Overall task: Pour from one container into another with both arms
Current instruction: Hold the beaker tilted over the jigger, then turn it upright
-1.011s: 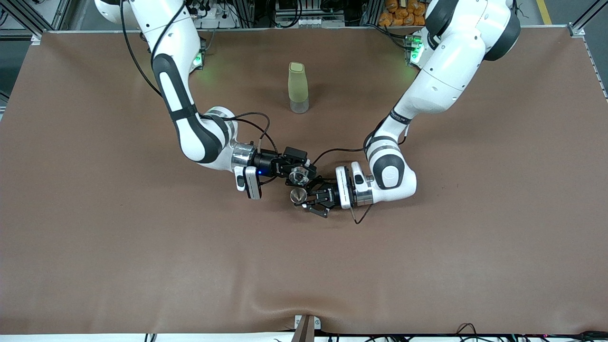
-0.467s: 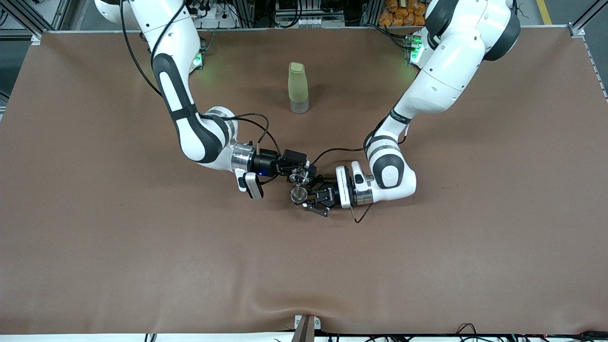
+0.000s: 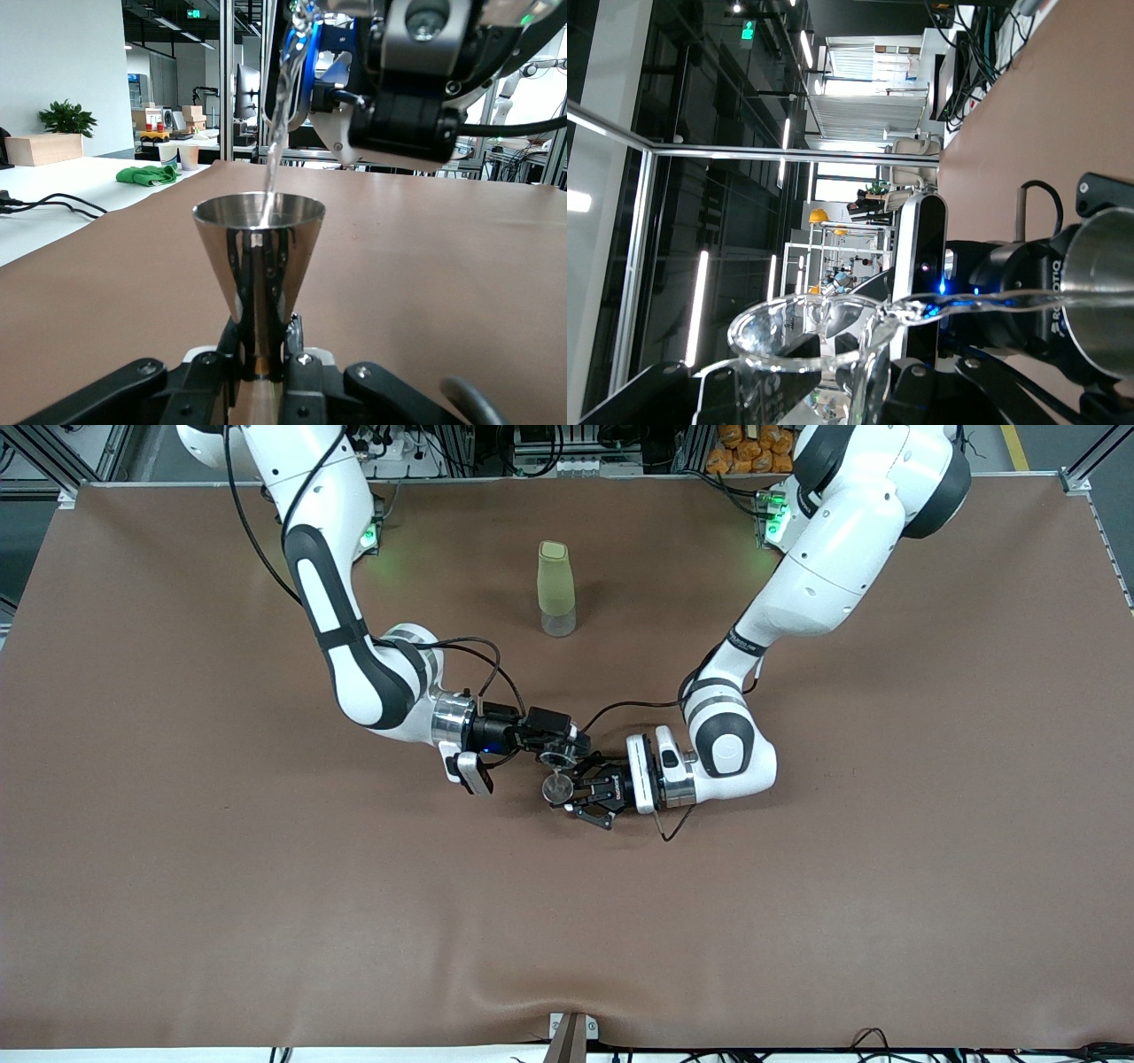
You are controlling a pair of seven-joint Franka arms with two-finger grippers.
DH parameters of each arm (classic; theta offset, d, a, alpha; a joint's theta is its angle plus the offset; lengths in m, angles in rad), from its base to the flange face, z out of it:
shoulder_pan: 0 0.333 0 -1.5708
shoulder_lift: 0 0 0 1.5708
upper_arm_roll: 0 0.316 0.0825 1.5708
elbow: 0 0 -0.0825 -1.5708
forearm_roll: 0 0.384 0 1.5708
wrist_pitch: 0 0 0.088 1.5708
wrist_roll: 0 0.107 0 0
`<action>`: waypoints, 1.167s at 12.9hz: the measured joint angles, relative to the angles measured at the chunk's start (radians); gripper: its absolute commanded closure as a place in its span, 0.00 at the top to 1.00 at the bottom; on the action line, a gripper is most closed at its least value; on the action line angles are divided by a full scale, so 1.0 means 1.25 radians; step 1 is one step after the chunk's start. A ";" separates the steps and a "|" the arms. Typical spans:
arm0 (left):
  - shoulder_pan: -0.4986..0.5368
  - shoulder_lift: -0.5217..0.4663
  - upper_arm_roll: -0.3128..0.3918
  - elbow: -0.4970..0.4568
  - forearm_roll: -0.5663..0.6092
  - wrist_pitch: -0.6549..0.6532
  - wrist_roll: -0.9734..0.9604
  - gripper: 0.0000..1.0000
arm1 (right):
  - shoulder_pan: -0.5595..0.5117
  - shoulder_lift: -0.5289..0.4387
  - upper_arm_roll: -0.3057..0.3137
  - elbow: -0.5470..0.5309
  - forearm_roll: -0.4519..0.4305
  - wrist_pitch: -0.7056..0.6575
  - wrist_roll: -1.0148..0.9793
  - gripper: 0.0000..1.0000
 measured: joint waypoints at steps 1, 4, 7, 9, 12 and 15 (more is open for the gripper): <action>0.000 0.000 0.000 0.000 0.000 0.000 0.000 0.00 | 0.000 0.000 0.000 0.000 0.000 0.000 0.012 0.00; 0.000 0.000 0.000 0.000 0.000 0.000 0.000 0.00 | -0.002 -0.001 0.000 0.004 0.000 -0.001 0.036 0.00; 0.000 0.000 0.000 0.000 0.000 0.000 0.000 0.00 | -0.009 -0.002 -0.001 0.012 0.000 -0.001 0.080 0.00; 0.001 0.000 0.000 0.000 0.000 0.000 0.000 0.00 | -0.012 -0.002 -0.001 0.013 0.000 -0.001 0.105 0.00; 0.001 0.000 0.000 0.000 0.000 0.000 0.000 0.00 | -0.014 -0.002 -0.001 0.014 0.000 -0.001 0.144 0.00; 0.001 0.000 0.000 0.000 0.000 0.000 0.000 0.00 | -0.014 -0.002 0.000 0.016 0.001 -0.001 0.187 0.00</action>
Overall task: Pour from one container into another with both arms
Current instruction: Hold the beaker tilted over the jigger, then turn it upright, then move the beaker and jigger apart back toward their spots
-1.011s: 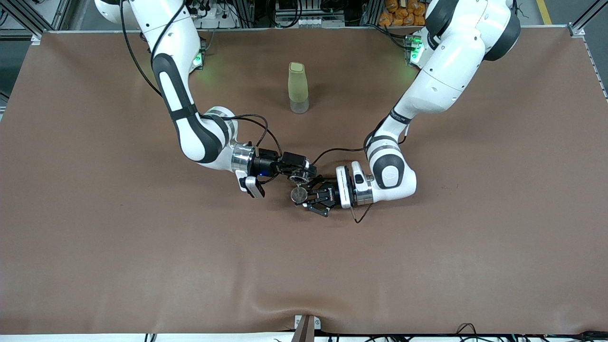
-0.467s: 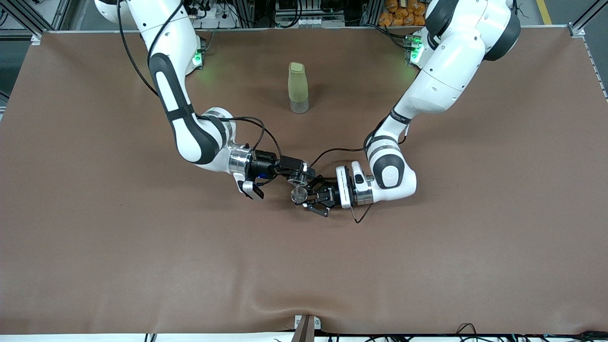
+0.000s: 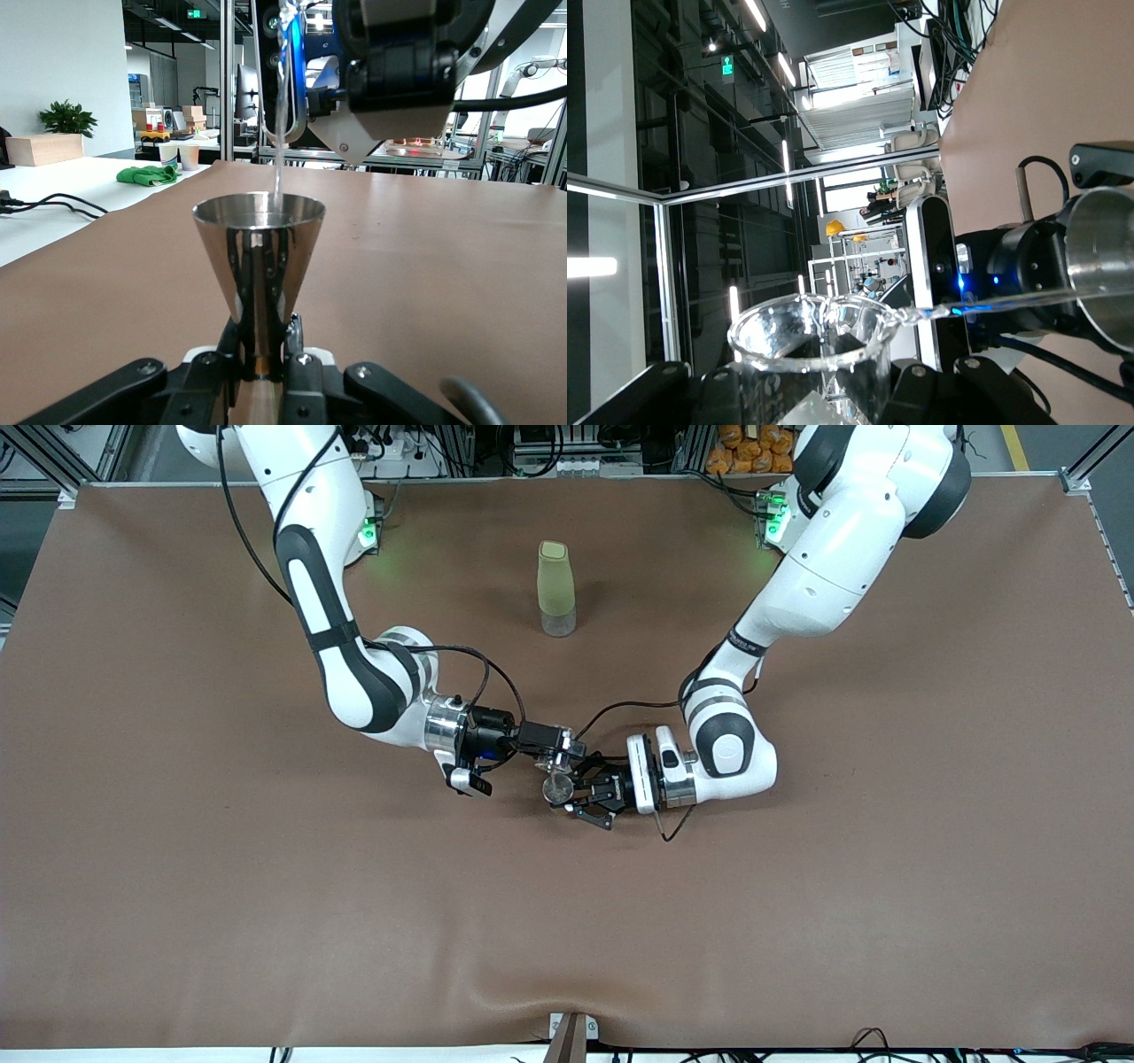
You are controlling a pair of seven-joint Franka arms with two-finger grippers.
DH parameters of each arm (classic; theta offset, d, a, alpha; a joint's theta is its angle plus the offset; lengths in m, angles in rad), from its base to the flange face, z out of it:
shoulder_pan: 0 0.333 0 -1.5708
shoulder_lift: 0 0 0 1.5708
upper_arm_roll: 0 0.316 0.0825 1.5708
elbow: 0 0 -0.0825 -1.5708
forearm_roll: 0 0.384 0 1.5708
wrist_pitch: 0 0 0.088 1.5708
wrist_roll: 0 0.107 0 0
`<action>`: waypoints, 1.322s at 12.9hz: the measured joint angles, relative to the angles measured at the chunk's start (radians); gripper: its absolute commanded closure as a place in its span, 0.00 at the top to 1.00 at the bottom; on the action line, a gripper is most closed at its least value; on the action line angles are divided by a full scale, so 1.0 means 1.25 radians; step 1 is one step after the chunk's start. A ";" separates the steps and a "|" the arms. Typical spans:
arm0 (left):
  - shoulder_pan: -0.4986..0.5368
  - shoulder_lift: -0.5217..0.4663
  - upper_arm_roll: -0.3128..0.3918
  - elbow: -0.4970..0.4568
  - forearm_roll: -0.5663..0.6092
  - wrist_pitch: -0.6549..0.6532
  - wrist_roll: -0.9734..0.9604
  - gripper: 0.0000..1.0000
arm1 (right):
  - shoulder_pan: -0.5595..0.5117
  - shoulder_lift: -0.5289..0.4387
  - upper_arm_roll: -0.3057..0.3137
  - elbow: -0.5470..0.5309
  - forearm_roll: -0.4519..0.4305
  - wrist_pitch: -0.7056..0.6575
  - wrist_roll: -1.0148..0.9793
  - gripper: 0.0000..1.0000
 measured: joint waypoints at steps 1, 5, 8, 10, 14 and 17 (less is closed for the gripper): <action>0.000 0.000 -0.001 0.000 0.000 -0.001 0.000 0.00 | 0.000 0.000 0.000 0.002 0.001 0.000 0.014 0.00; 0.000 0.000 -0.008 0.003 0.000 -0.001 0.000 0.00 | 0.000 0.002 0.003 0.008 0.016 0.000 0.029 0.00; 0.001 0.000 -0.008 0.003 0.000 -0.001 0.000 0.00 | 0.000 0.002 0.003 0.012 0.010 0.000 0.008 0.00; 0.001 0.000 -0.008 0.003 0.000 -0.001 0.000 0.00 | -0.002 0.002 0.001 0.018 -0.024 0.000 -0.143 0.00; 0.004 0.000 -0.007 0.001 0.000 -0.001 0.000 0.00 | -0.023 0.001 -0.001 0.020 -0.083 0.000 -0.542 0.00; 0.019 0.000 -0.006 0.001 0.000 0.000 0.005 0.00 | -0.082 -0.010 -0.005 0.020 -0.193 -0.034 -0.748 0.00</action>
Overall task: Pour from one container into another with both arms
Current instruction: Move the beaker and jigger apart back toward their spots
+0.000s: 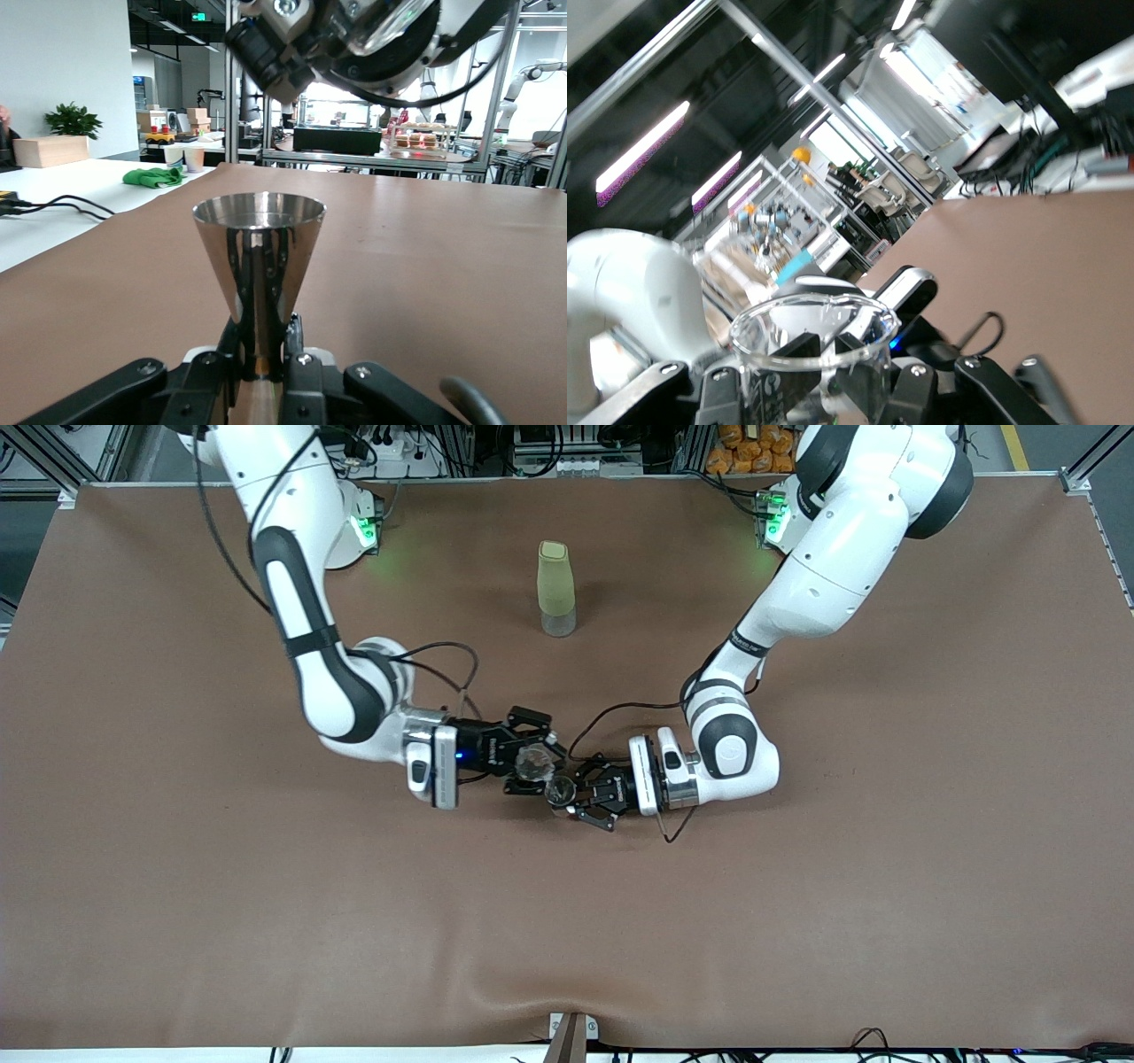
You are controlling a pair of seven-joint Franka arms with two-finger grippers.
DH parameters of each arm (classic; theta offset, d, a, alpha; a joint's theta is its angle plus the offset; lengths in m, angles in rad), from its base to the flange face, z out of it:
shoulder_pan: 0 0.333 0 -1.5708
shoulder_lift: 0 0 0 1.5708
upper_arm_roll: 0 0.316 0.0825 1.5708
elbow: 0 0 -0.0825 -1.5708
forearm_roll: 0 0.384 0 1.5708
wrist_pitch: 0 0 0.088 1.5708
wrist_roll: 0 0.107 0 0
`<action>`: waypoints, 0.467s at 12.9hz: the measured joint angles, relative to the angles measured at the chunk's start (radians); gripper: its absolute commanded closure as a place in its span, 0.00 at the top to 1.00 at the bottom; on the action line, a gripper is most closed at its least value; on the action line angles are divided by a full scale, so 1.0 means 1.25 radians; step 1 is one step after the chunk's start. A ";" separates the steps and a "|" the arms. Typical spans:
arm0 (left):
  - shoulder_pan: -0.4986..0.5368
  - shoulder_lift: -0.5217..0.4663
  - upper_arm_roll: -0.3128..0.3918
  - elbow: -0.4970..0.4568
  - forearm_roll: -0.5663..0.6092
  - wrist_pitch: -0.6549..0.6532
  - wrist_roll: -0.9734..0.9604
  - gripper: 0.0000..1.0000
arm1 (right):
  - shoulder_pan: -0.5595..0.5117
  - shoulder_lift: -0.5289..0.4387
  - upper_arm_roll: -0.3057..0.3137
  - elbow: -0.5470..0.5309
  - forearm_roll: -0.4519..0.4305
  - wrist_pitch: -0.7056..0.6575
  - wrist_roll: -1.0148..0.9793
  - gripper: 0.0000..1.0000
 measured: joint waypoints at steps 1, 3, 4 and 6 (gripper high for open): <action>0.012 0.000 0.001 0.000 0.000 -0.002 0.012 0.00 | -0.031 -0.006 -0.004 0.000 -0.039 -0.036 -0.057 0.00; 0.050 0.000 0.002 0.000 0.003 -0.032 0.036 0.00 | -0.086 -0.015 -0.035 0.000 -0.126 -0.122 -0.160 0.00; 0.072 0.000 0.003 -0.001 0.014 -0.056 0.040 0.00 | -0.106 -0.016 -0.065 0.000 -0.176 -0.173 -0.202 0.00; 0.124 0.000 0.006 -0.004 0.070 -0.101 0.041 0.00 | -0.139 -0.016 -0.135 -0.001 -0.274 -0.277 -0.284 0.00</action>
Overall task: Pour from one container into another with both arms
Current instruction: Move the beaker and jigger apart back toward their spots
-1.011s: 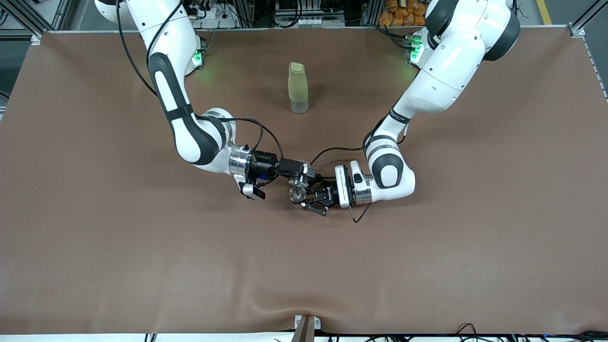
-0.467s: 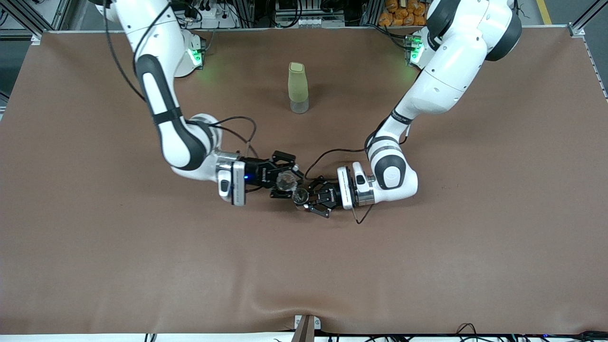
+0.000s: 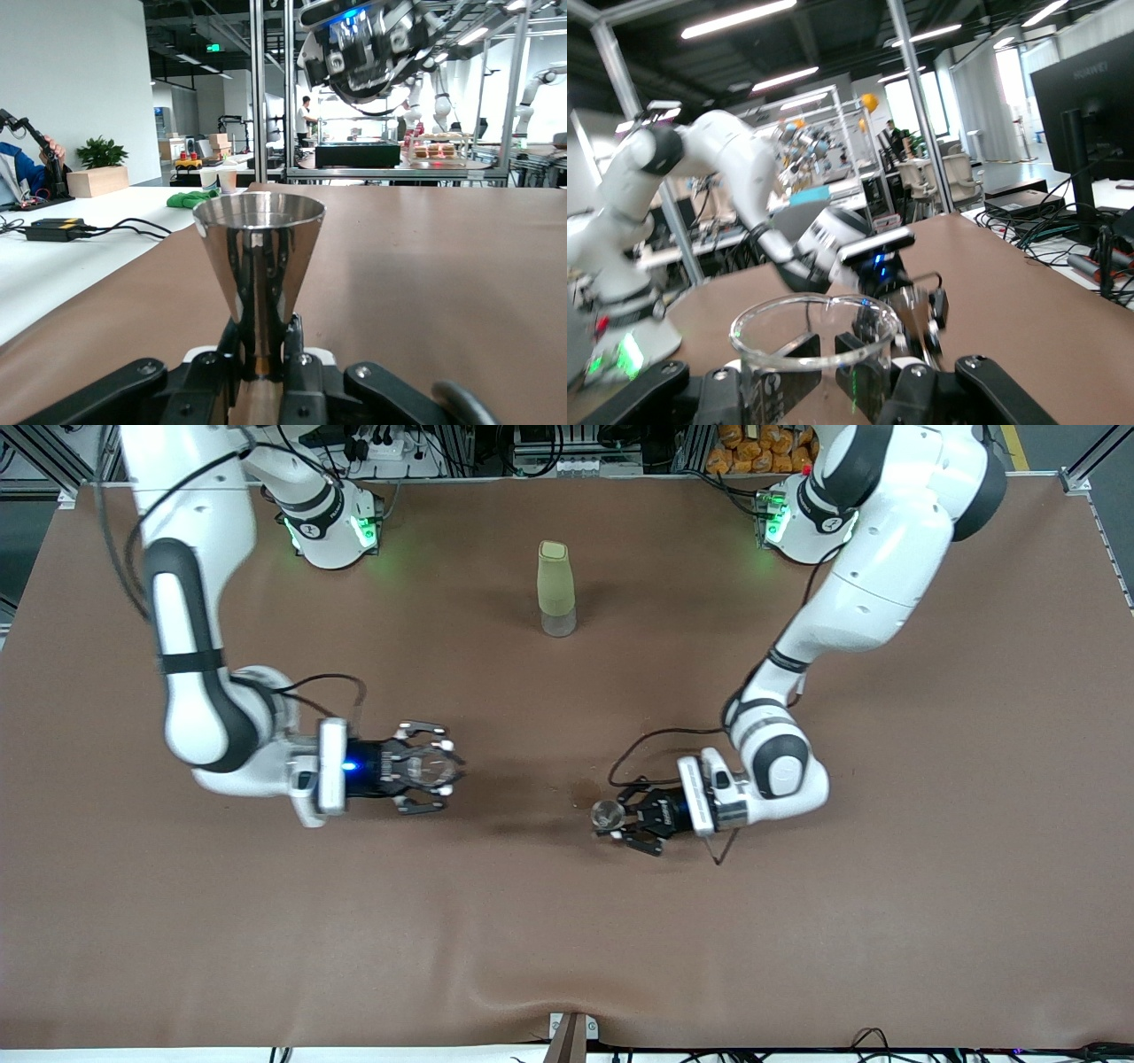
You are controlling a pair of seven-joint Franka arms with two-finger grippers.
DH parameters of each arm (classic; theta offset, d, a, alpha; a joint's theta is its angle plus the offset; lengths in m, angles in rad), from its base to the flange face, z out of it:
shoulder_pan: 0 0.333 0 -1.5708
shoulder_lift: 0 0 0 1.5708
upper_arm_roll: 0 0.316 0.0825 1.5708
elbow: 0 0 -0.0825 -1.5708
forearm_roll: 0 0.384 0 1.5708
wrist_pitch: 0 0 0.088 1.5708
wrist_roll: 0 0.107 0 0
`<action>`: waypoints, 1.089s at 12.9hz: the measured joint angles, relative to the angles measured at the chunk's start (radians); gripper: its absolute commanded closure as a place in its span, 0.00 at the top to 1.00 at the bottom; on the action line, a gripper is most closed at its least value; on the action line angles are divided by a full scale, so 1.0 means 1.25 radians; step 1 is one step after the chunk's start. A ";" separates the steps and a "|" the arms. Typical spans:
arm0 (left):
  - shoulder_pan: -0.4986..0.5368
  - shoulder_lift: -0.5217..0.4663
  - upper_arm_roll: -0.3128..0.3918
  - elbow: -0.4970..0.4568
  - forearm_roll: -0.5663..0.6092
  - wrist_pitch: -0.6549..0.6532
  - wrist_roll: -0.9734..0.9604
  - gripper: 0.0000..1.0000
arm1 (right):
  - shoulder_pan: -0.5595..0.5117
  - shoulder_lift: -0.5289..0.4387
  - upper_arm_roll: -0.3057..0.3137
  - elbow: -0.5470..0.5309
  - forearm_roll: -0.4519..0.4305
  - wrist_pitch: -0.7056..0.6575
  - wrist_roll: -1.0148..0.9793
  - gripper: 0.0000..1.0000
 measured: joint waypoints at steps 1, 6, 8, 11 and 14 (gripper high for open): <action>0.028 0.000 0.001 -0.002 0.038 -0.021 0.000 0.00 | -0.014 0.000 -0.030 -0.001 -0.037 -0.045 -0.038 0.00; 0.187 0.008 0.004 -0.029 0.187 -0.188 0.000 0.00 | -0.119 0.003 -0.087 -0.006 -0.197 -0.163 -0.259 0.00; 0.249 0.028 0.006 -0.032 0.240 -0.250 0.000 0.00 | -0.172 0.014 -0.089 -0.015 -0.244 -0.206 -0.348 0.00; 0.337 0.039 0.006 -0.031 0.343 -0.299 -0.016 0.00 | -0.240 0.060 -0.089 -0.023 -0.276 -0.235 -0.451 0.00; 0.420 0.039 0.006 -0.024 0.450 -0.343 -0.083 0.00 | -0.288 0.119 -0.089 -0.024 -0.292 -0.258 -0.502 0.00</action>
